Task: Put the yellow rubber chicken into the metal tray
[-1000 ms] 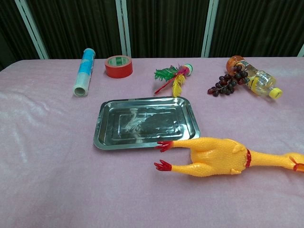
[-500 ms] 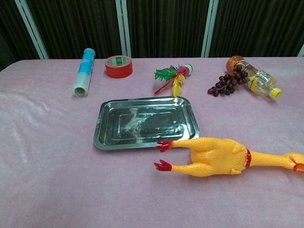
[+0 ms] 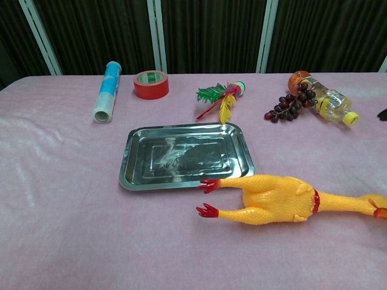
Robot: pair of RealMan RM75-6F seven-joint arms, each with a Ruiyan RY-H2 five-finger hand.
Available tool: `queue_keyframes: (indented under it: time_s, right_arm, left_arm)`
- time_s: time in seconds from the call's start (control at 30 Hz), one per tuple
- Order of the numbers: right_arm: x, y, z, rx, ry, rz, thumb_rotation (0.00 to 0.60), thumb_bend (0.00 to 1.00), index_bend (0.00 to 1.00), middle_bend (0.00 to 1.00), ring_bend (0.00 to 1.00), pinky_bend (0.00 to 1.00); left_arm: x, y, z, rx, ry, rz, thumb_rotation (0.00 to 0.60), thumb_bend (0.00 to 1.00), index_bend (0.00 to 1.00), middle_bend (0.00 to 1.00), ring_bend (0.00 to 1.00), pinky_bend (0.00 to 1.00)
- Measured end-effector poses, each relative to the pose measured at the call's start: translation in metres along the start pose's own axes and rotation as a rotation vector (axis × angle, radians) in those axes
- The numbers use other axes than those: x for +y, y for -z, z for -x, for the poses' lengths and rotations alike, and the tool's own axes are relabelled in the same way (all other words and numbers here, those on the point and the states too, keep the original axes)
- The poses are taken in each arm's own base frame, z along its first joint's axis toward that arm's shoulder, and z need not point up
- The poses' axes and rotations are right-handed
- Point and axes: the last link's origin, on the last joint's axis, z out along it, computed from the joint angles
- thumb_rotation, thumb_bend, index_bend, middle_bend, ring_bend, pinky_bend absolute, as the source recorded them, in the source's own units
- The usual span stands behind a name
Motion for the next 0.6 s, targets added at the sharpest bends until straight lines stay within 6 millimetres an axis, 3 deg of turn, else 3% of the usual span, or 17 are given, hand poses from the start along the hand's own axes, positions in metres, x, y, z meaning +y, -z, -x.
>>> queue_keyframes:
  time_s: [0.6]
  right_arm:
    - [-0.016, -0.056, 0.039, -0.255, 0.001, -0.062, 0.600, 0.38, 0.16, 0.17, 0.15, 0.26]
  left_arm:
    - [-0.001, -0.007, 0.001, 0.008, -0.025, -0.012, 0.600, 0.03, 0.00, 0.00, 0.00, 0.00]
